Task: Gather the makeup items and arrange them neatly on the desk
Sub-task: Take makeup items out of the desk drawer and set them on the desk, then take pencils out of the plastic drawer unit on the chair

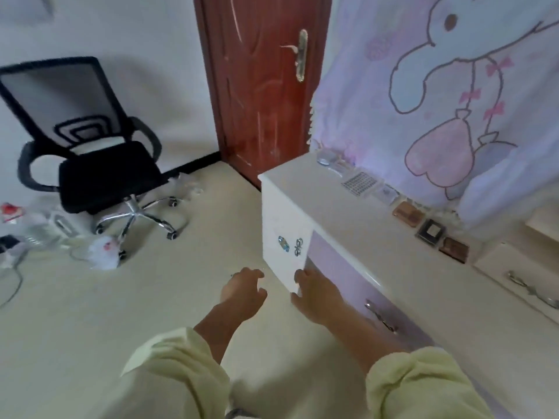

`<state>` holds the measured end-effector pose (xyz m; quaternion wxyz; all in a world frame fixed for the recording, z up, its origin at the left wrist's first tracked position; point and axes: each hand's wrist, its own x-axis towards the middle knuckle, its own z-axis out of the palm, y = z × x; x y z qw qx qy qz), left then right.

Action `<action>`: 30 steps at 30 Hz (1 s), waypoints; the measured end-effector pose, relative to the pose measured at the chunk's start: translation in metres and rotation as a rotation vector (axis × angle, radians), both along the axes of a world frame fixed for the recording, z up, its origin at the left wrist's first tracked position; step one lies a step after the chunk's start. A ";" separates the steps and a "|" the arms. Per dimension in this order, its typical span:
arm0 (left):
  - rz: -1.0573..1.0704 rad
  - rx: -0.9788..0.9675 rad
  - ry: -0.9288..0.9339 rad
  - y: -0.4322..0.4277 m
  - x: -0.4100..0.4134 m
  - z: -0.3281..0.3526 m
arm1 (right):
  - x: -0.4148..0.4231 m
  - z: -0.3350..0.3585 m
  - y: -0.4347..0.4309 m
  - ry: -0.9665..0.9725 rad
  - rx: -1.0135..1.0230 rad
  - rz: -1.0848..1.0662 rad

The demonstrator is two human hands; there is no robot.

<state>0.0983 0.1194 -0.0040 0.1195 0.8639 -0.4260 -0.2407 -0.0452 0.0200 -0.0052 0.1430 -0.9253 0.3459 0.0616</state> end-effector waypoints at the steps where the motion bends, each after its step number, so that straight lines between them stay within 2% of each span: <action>1: 0.056 0.007 0.004 0.018 0.012 0.004 | 0.018 0.008 0.010 -0.027 0.000 0.052; 4: 0.196 0.016 -0.031 0.079 0.050 0.019 | 0.077 0.021 0.042 -0.073 0.026 0.199; 11: 0.527 0.007 -0.060 0.250 0.144 0.038 | 0.225 0.045 0.176 -0.029 0.093 0.520; 17: 0.772 0.027 -0.099 0.435 0.221 0.038 | 0.342 0.046 0.350 -0.016 0.135 0.731; 21: 0.918 0.013 -0.099 0.546 0.249 0.035 | 0.392 0.038 0.462 0.023 0.164 0.840; 25: 1.078 0.031 -0.093 0.658 0.274 0.032 | 0.441 0.036 0.581 0.065 0.150 1.002; 30: 1.249 0.016 -0.123 0.779 0.318 0.037 | 0.523 0.044 0.709 0.026 0.113 1.176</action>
